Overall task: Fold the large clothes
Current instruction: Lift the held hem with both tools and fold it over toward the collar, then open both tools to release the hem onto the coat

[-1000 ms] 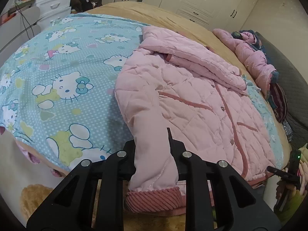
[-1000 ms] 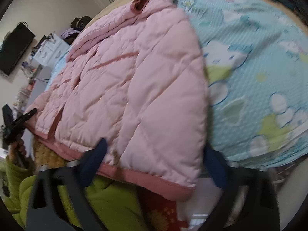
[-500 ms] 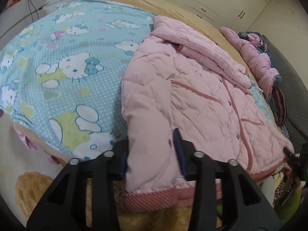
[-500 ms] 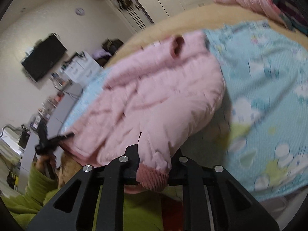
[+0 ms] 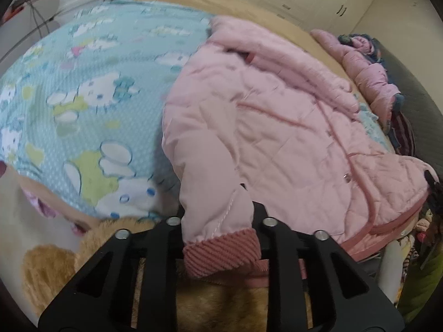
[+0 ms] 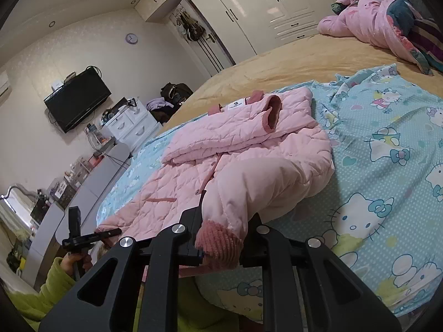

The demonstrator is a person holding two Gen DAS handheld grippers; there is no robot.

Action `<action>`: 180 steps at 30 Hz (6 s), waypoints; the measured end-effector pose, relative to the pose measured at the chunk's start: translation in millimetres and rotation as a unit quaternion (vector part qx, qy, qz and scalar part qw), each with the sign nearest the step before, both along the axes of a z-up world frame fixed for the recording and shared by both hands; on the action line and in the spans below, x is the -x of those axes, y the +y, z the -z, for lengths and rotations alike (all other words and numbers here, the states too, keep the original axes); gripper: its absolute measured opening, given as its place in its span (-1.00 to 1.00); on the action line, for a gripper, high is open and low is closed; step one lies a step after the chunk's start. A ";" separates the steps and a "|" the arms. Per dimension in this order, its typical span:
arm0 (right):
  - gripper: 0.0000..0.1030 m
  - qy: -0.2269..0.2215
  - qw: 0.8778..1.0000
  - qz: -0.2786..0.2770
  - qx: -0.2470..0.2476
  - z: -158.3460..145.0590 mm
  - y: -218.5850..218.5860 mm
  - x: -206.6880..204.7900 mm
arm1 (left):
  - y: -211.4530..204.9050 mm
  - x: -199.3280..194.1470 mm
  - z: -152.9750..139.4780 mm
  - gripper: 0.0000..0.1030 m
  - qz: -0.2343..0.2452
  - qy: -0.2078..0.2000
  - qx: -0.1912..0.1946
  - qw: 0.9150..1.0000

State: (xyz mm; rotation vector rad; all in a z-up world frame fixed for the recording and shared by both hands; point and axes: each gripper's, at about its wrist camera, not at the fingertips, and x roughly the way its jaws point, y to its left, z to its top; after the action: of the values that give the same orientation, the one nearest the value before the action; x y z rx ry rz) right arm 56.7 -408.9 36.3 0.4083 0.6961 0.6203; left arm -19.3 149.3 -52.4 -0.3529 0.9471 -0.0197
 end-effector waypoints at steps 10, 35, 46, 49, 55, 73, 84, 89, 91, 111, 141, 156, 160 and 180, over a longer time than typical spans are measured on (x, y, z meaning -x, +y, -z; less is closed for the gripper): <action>-0.70 -0.014 1.000 0.022 -0.010 -7.4 -4.5 -12.6 | -3.8 -16.5 -53.4 -0.80 0.002 -0.074 -0.015 0.997; -0.72 -0.060 0.996 0.056 -0.016 -39.6 -7.7 -56.5 | -12.2 -64.4 -111.4 -0.80 -0.001 -0.145 -0.024 0.989; -0.73 -0.049 0.995 0.084 -0.020 -39.6 -8.4 -84.0 | -12.2 -88.7 -119.3 -0.80 0.001 -0.156 -0.035 0.987; -0.73 -0.047 0.995 0.089 -0.019 -39.4 -6.5 -92.1 | -11.8 -97.6 -119.4 -0.80 0.001 -0.157 -0.037 0.987; -0.73 -0.045 0.994 0.101 -0.016 -39.4 -1.6 -109.5 | -9.8 -116.3 -119.2 -0.80 -0.001 -0.160 -0.035 0.986; -0.73 -0.043 0.991 0.119 -0.036 -44.6 0.0 -169.1 | -9.6 -168.8 -136.3 -0.80 -0.015 -0.186 -0.024 0.982; -0.73 -0.049 0.989 0.133 -0.046 -64.8 4.1 -215.8 | 0.0 -204.2 -150.9 -0.80 -0.043 -0.209 -0.012 0.977; -0.73 -0.047 0.988 0.142 -0.046 -70.5 8.8 -237.0 | 4.5 -217.5 -152.1 -0.80 -0.055 -0.214 -0.007 0.975; -0.73 -0.046 0.988 0.144 -0.042 -71.1 12.0 -244.3 | 7.1 -223.3 -150.6 -0.80 -0.062 -0.215 -0.002 0.975; -0.73 -0.018 0.981 0.191 -0.010 -60.3 25.9 -301.0 | 12.9 -277.1 -137.4 -0.77 -0.091 -0.236 0.016 0.967; -0.01 0.095 0.973 0.187 -0.092 1.8 32.7 -383.4 | 1.2 -330.5 -81.6 -0.76 -0.072 -0.183 -0.048 0.979; 0.52 0.035 0.998 0.008 0.049 -15.3 158.7 -304.1 | -3.1 -331.1 -79.9 -0.69 -0.063 -0.181 -0.049 0.980; 0.53 0.037 0.990 -0.026 0.131 3.5 198.0 -297.7 | -5.2 -330.7 -82.2 -0.65 -0.058 -0.181 -0.055 0.980; 0.64 -0.008 0.977 0.125 0.173 -5.5 105.5 -315.7 | 17.6 -307.6 -118.1 0.82 -0.069 -0.206 -0.092 0.972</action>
State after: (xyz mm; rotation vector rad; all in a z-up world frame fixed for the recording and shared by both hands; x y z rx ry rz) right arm 372.3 -303.4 41.8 0.1622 0.7091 0.2553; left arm 288.3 166.9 65.7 -0.2300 0.5070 0.1175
